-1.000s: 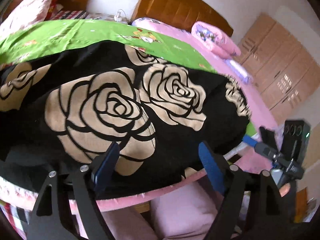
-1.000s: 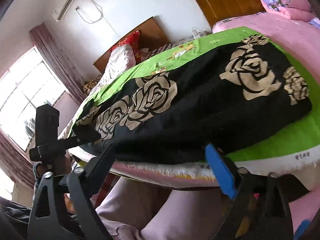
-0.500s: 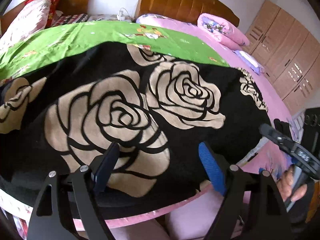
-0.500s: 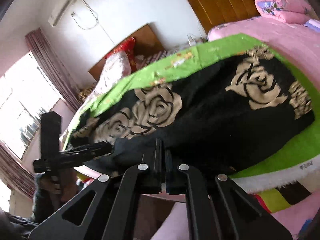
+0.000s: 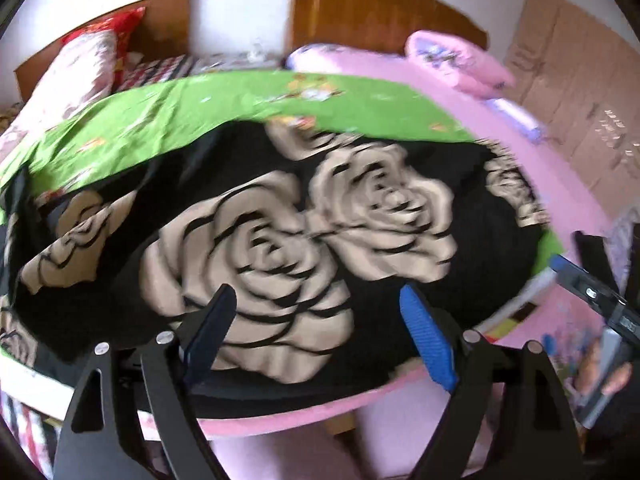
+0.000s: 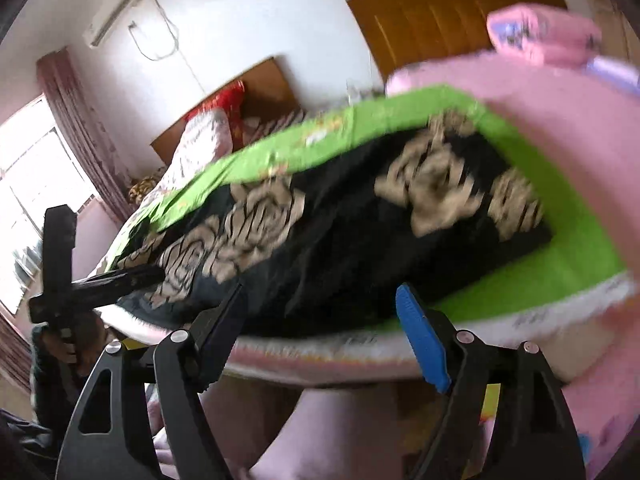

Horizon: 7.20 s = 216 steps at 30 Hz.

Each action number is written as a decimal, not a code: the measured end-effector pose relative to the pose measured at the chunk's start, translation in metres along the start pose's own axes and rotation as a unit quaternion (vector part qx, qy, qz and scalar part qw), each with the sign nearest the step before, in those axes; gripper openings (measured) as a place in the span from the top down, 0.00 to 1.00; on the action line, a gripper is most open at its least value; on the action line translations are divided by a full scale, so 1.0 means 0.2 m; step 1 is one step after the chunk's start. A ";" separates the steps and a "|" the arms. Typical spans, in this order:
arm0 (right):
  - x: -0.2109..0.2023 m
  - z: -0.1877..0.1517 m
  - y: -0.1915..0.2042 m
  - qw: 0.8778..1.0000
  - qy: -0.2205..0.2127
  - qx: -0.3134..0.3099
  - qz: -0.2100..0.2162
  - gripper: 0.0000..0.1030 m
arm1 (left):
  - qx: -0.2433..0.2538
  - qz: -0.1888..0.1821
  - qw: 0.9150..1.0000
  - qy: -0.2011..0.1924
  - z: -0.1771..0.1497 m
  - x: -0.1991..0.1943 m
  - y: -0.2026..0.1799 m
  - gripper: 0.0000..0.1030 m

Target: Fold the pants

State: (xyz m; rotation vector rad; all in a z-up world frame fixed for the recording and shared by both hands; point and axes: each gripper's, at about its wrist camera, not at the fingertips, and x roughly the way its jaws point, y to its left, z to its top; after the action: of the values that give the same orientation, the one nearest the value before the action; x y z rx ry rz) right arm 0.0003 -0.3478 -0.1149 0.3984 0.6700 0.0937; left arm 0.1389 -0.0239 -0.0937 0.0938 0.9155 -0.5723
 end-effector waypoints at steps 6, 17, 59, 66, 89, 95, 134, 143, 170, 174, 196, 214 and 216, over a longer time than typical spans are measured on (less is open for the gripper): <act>0.19 0.10 -0.10 0.998 0.007 -0.024 -0.054 0.29 | 0.032 0.016 0.998 0.048 -0.03 0.21 -0.11 0.15; 0.14 0.18 -0.05 0.997 -0.008 -0.025 -0.071 0.37 | -0.007 0.004 1.000 -0.007 -0.14 0.09 0.01 0.10; 1.14 0.27 1.21 0.963 0.105 -0.230 0.096 0.31 | -0.372 0.150 0.906 -0.134 0.19 -0.39 2.16 0.96; 1.10 0.26 1.27 0.961 0.095 -0.237 0.106 0.31 | -0.319 0.184 0.912 -0.179 0.09 -0.92 1.98 0.96; 1.24 0.18 1.87 0.854 0.158 -0.454 0.201 0.31 | -0.353 0.201 0.906 -0.123 -0.37 -0.78 2.24 0.45; 1.58 0.23 1.92 0.818 0.219 -0.483 0.221 0.47 | -0.265 0.209 0.938 -0.078 -0.17 -0.61 2.20 0.38; 1.72 0.20 1.95 0.820 0.224 -0.462 0.253 0.94 | 0.033 0.210 0.977 0.032 -0.10 -0.30 2.21 0.94; 1.69 0.29 1.98 0.833 0.195 -0.456 0.246 0.94 | 0.045 0.288 0.956 -0.021 0.05 -0.48 2.18 0.95; 1.23 0.09 1.95 0.823 0.143 -0.486 0.256 0.53 | -0.346 0.118 0.921 -0.136 -0.67 -0.75 2.26 0.34; 1.17 -0.07 1.95 0.802 0.167 -0.512 0.256 0.61 | -0.371 0.094 0.912 -0.150 -0.72 -0.65 2.21 0.45; 1.43 -0.17 2.02 0.794 0.236 -0.505 0.241 0.72 | -0.421 0.071 0.894 -0.137 -0.68 -0.48 2.31 0.47; 1.32 -0.27 2.08 0.782 0.265 -0.490 0.279 0.91 | -0.447 0.118 0.874 -0.152 -0.71 -0.59 2.38 0.65; 1.32 -0.26 2.08 0.781 0.275 -0.487 0.277 0.79 | -0.462 0.129 0.864 -0.156 -0.73 -0.62 2.39 0.65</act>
State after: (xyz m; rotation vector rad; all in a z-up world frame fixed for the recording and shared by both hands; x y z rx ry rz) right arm 0.1919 0.1087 -0.1444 -0.4891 0.9602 1.1162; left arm 0.2166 0.4807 -0.1652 -0.7195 0.7590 0.1458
